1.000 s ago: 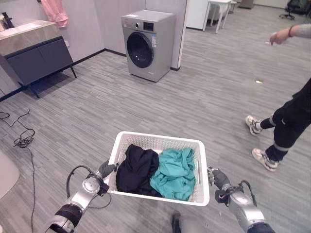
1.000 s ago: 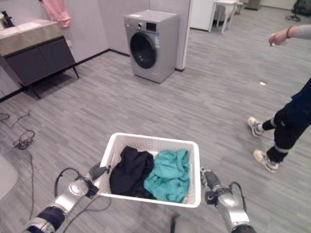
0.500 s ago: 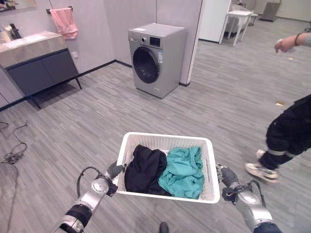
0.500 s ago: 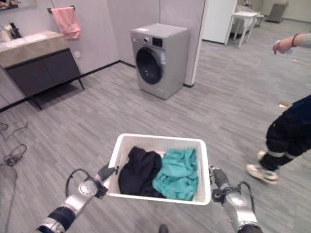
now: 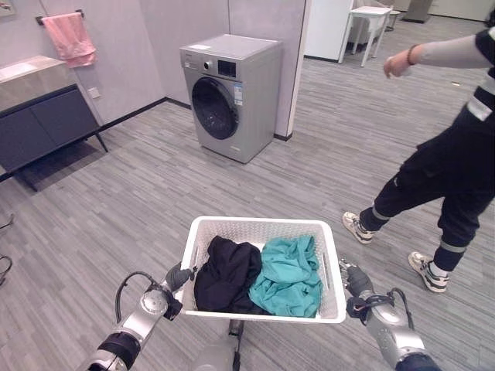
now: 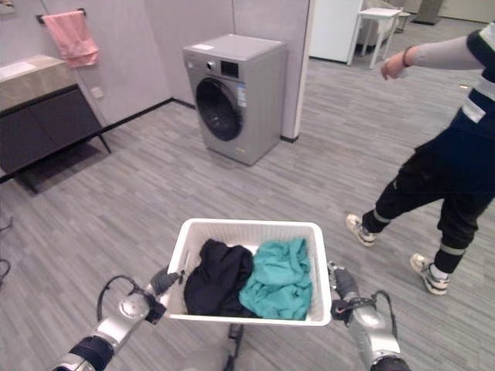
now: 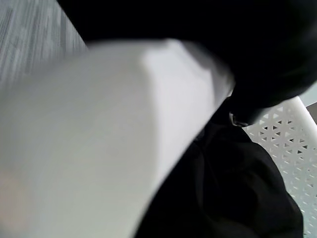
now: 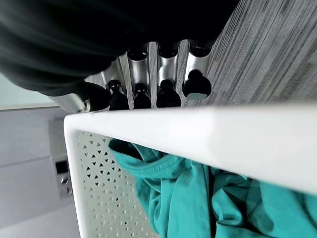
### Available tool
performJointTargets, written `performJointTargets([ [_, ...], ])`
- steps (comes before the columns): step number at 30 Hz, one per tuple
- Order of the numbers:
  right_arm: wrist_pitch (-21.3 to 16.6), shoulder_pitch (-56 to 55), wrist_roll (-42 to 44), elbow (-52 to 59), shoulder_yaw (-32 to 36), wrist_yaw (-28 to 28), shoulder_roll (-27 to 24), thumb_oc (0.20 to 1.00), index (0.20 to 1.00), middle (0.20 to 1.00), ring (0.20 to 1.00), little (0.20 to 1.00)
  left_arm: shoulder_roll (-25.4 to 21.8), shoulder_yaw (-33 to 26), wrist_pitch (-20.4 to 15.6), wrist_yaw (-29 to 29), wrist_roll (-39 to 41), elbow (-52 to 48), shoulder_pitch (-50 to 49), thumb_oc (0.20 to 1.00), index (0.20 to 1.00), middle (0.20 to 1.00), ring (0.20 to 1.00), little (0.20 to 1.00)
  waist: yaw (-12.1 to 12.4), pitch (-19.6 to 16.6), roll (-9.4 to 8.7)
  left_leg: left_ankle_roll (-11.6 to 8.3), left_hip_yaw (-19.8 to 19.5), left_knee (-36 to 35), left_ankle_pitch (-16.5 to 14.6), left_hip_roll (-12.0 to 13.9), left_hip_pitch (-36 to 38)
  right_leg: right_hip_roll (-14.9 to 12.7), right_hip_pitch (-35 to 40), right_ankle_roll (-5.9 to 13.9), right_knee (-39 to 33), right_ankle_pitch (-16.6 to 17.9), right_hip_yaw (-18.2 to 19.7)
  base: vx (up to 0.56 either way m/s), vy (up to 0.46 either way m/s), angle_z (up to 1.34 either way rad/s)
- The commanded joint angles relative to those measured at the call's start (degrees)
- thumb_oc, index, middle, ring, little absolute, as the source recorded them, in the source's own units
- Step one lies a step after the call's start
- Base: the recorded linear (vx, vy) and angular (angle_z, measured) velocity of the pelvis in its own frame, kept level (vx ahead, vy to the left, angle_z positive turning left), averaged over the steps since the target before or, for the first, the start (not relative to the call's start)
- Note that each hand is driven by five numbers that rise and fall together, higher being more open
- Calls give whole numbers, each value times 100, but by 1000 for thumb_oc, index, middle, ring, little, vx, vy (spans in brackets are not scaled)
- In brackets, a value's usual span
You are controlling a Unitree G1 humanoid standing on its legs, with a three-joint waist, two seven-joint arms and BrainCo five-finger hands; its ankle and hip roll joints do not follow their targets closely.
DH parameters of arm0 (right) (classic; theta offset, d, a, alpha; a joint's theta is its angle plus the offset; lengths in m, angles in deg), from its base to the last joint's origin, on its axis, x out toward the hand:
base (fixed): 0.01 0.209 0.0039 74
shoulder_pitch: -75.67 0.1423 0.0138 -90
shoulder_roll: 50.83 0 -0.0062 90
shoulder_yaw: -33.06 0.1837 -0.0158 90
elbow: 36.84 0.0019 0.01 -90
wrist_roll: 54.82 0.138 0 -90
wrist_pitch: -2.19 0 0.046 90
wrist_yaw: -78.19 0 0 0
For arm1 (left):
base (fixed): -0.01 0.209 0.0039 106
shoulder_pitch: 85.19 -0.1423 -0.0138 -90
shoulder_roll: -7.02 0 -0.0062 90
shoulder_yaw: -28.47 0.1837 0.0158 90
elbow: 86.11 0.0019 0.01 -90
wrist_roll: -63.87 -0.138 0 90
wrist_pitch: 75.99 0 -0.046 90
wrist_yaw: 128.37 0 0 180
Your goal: Grab the laundry basket,head to the washer,open it,put in the laundry and shut it.
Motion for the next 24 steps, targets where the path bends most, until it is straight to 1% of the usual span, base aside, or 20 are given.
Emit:
performJointTargets([
  [1, -364, 10, -127, 645, 223, 143, -5, 200, 200, 200, 200, 200, 3, -287, -728, -69, 350, -487, 509, 200, 200, 200, 200, 200, 44, -706, -35, -255, 14, 94, 511, 357, 71, -821, -368, 763, 1049, 210, -279, 468, 174, -30],
  [2, -354, -23, -176, 631, 215, 159, 14, 200, 200, 200, 200, 200, -10, -284, -741, -57, 393, -489, 467, 200, 200, 200, 200, 200, 46, -750, -118, -198, 56, 207, 403, 276, 96, -924, -433, 911, 1258, 534, -261, 419, 164, -31],
  [3, -356, -40, -233, 595, 203, 169, 45, 200, 200, 200, 200, 200, -19, -309, -735, -69, 397, -481, 433, 200, 200, 200, 200, 200, 70, -812, -171, -125, 113, 280, 314, 218, 149, -993, -532, 1088, 1563, 963, -189, 403, 169, -26],
  [4, -324, 1, -279, 537, 159, 221, 60, 200, 200, 200, 200, 200, -41, -317, -735, -54, 402, -524, 388, 200, 200, 200, 200, 200, 81, -834, -200, -45, 168, 329, 147, 153, 253, -1111, -708, 1266, 2054, 1345, -210, 375, 192, -15],
  [5, -306, 64, -265, 458, 137, 210, 84, 200, 200, 200, 200, 200, -58, -259, -741, -52, 402, -544, 408, 200, 200, 200, 200, 200, 50, -795, -141, 11, 207, 332, 99, 183, 370, -1119, -928, 1412, 2604, 1761, -227, 344, 188, -29],
  [6, -296, 103, -234, 406, 111, 210, 109, 200, 200, 200, 200, 200, -68, -197, -734, -47, 423, -558, 430, 200, 200, 200, 200, 200, 1, -748, -96, 71, 234, 345, 9, 181, 485, -1139, -1102, 1493, 3092, 1974, -316, 271, 183, -36],
  [7, -300, 117, -196, 393, 99, 212, 145, 200, 200, 200, 200, 200, -69, -164, -717, -66, 415, -527, 454, 200, 200, 200, 200, 200, -50, -684, -23, 134, 235, 352, -72, 219, 605, -1131, -1322, 1472, 3543, 1962, -401, 274, 171, -34],
  [8, -329, 114, -156, 353, 88, 210, 206, 200, 200, 200, 200, 200, -73, -147, -685, -91, 363, -479, 466, 200, 200, 200, 200, 200, -80, -639, 59, 198, 250, 368, -164, 255, 749, -1176, -1502, 1457, 3757, 1918, -554, 238, 163, -9],
  [9, -320, 96, -166, 357, 93, 233, 233, 200, 200, 200, 200, 200, -93, -138, -679, -87, 340, -509, 477, 200, 200, 200, 200, 200, -112, -580, 143, 254, 239, 371, -232, 301, 927, -1272, -1755, 1371, 3959, 1789, -729, 265, 155, 22],
  [10, -324, 87, -156, 359, 113, 233, 232, 200, 200, 200, 200, 200, -107, -136, -669, -91, 331, -514, 491, 200, 200, 200, 200, 200, -169, -531, 171, 263, 217, 368, -300, 304, 1096, -1443, -1983, 1276, 3974, 1579, -950, 253, 126, 40],
  [11, -324, 89, -150, 362, 120, 245, 233, 200, 200, 200, 200, 200, -121, -152, -659, -89, 354, -522, 505, 200, 200, 200, 200, 200, -229, -496, 213, 249, 156, 330, -396, 312, 1295, -1612, -2202, 1162, 3742, 1276, -1222, 254, 90, 39],
  [12, -307, 70, -146, 378, 135, 253, 210, 200, 200, 200, 200, 200, -117, -139, -657, -71, 340, -547, 522, 200, 200, 200, 200, 200, -257, -496, 234, 243, 112, 304, -458, 306, 1389, -1644, -2307, 1079, 3392, 1058, -1350, 314, -11, 36],
  [13, -324, 39, -100, 355, 172, 253, 186, 200, 200, 200, 200, 200, -120, -136, -673, -54, 351, -565, 535, 200, 200, 200, 200, 200, -373, -458, 203, 161, 35, 309, -648, 312, 1536, -1780, -2290, 1066, 2492, 807, -1633, 276, -103, 29],
  [14, -336, 38, -88, 341, 199, 232, 163, 200, 200, 200, 200, 200, -107, -139, -685, -58, 349, -563, 545, 200, 200, 200, 200, 200, -399, -467, 170, 111, -1, 280, -729, 310, 1575, -1835, -2388, 1103, 1980, 795, -1597, 216, -121, 43],
  [15, -337, 35, -87, 339, 198, 233, 162, 200, 200, 200, 200, 200, -105, -137, -687, -58, 348, -561, 542, 200, 200, 200, 200, 200, -419, -454, 183, 107, -24, 285, -751, 322, 1602, -1822, -2322, 1101, 1925, 801, -1629, 166, -154, 44],
  [16, -386, 2, -54, 312, 284, 178, 171, 200, 200, 200, 200, 200, -81, -139, -722, -114, 292, -545, 606, 200, 200, 200, 200, 200, -519, -392, 131, 62, -196, 281, -888, 286, 1717, -1828, -2535, 1205, 1365, 983, -1267, 159, -128, 74],
  [18, -464, -46, -74, 349, 375, 110, 212, 200, 200, 200, 200, 200, -34, -111, -759, -209, 108, -460, 761, 200, 200, 200, 200, 200, -614, -289, -1, 56, -284, 351, -966, 195, 1790, -1712, -2579, 1353, 1126, 1372, -717, 130, -150, 116],
  [20, -461, -125, -67, 408, 411, 128, 226, 200, 200, 200, 200, 200, -14, -97, -776, -171, 39, -416, 784, 200, 200, 200, 200, 200, -591, -365, -49, 59, -272, 300, -1004, 185, 1848, -1779, -2387, 1342, 940, 1338, -817, 82, -88, 80],
  [22, -470, -183, -74, 441, 452, 129, 224, 200, 200, 200, 200, 200, 8, -99, -784, -156, 57, -410, 759, 200, 200, 200, 200, 200, -585, -422, -62, 45, -291, 241, -1000, 199, 1916, -1769, -2271, 1333, 859, 1317, -839, 87, -57, 28],
  [24, -481, -332, -102, 490, 499, 191, 224, 200, 200, 200, 200, 200, 51, -168, -790, -141, 126, -374, 668, 200, 200, 200, 200, 200, -527, -645, -78, -13, -326, 28, -948, 297, 2020, -1743, -2034, 1318, 534, 1243, -983, 96, -93, -17],
])
